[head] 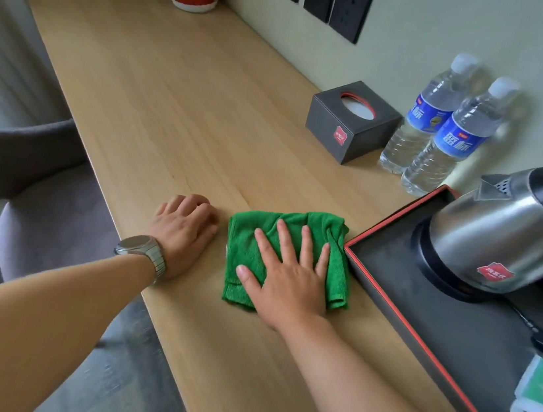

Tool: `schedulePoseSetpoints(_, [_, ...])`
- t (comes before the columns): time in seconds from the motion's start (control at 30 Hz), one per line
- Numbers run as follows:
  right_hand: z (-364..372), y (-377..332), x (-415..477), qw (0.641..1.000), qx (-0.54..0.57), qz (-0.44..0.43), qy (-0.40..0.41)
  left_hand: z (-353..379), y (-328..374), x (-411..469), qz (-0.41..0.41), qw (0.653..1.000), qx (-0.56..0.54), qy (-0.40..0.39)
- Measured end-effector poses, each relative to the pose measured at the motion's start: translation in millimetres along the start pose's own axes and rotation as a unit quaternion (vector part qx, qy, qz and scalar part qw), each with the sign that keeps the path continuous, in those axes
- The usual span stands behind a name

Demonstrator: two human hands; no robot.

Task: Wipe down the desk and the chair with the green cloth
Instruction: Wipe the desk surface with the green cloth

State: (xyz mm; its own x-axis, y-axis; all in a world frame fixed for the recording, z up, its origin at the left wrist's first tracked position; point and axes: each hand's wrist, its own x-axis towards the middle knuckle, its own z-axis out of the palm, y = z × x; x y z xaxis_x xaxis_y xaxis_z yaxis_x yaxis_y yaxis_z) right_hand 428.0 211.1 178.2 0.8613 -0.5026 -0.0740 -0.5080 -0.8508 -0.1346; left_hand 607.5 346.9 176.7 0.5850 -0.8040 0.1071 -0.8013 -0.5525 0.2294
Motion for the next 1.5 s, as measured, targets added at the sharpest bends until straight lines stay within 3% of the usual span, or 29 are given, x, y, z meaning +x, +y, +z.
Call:
schedulePoseSetpoints(0.23, [0.3, -23.1, 20.1, 0.997, -0.001, 0.081, 0.004, -11.1, -46.1, 74.8, 0.011, 0.999, 0.007, -0.030])
schedulePoseSetpoints(0.5, [-4.3, -102.9, -17.4, 0.999, 0.011, 0.047, 0.012, -10.0, -60.9, 90.1, 0.066, 0.997, -0.006, -0.032])
schedulePoseSetpoints(0.67, [6.2, -139.2, -18.7, 0.982, -0.013, 0.054, 0.180, -3.2, -65.2, 94.1, 0.069, 0.997, -0.011, -0.012])
schedulePoseSetpoints(0.73, [8.4, -137.8, -17.7, 0.980, -0.027, 0.047, 0.192, -0.6, -66.7, 94.7, 0.073, 0.997, -0.015, -0.009])
schedulePoseSetpoints(0.87, [0.3, -122.8, -3.7, 0.996, 0.021, 0.078, 0.048, 2.3, -69.9, 95.2, 0.079, 0.997, -0.020, 0.000])
schedulePoseSetpoints(1.03, [-2.9, -75.1, 52.3, 0.982, 0.065, 0.167, 0.061, 0.7, -68.4, 95.8, 0.076, 0.997, -0.028, -0.002])
schedulePoseSetpoints(1.27, [-10.2, 9.7, 112.7, 0.969, 0.027, 0.244, 0.015, -1.3, -65.1, 94.2, 0.070, 0.997, -0.033, 0.006])
schedulePoseSetpoints(1.5, [-33.0, 64.6, 152.4, 0.934, 0.082, 0.348, 0.011, 1.0, -66.7, 91.5, 0.065, 0.997, -0.032, 0.025])
